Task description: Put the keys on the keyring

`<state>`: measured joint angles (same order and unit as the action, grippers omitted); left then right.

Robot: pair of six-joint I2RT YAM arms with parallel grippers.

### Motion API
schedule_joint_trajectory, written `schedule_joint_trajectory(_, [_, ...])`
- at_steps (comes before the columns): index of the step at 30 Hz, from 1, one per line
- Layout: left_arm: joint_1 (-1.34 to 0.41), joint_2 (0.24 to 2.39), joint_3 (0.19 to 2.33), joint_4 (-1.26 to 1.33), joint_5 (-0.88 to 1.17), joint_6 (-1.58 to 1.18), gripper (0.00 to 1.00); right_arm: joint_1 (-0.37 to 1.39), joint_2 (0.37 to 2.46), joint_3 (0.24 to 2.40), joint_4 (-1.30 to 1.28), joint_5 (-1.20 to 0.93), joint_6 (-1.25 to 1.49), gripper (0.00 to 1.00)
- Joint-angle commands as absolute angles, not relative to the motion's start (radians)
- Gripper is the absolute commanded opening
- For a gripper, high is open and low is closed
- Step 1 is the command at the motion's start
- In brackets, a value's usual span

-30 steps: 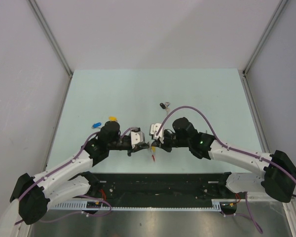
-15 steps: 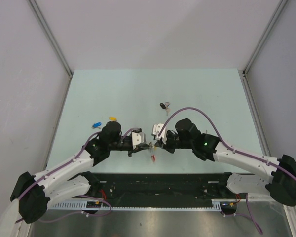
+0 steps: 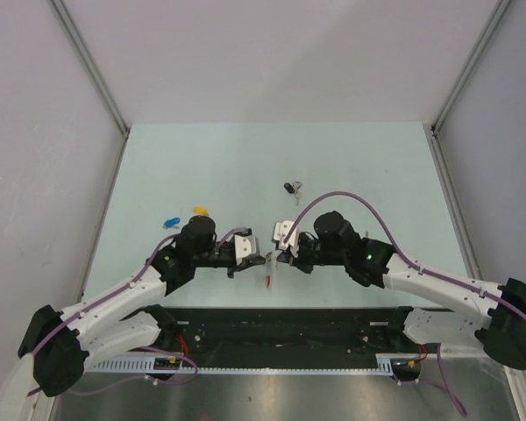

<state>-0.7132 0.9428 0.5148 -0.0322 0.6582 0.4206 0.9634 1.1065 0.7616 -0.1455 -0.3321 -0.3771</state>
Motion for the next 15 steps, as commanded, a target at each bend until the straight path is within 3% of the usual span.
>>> schedule_joint_trajectory(1, [-0.718, 0.951, 0.548, -0.029, 0.666, 0.451, 0.0, 0.969, 1.109, 0.801, -0.127, -0.351, -0.382, 0.0])
schedule_joint_trajectory(15, [-0.718, 0.954, 0.546, -0.023, 0.678, 0.445, 0.0, 0.969, 1.127, 0.801, -0.095, -0.373, -0.388, 0.0])
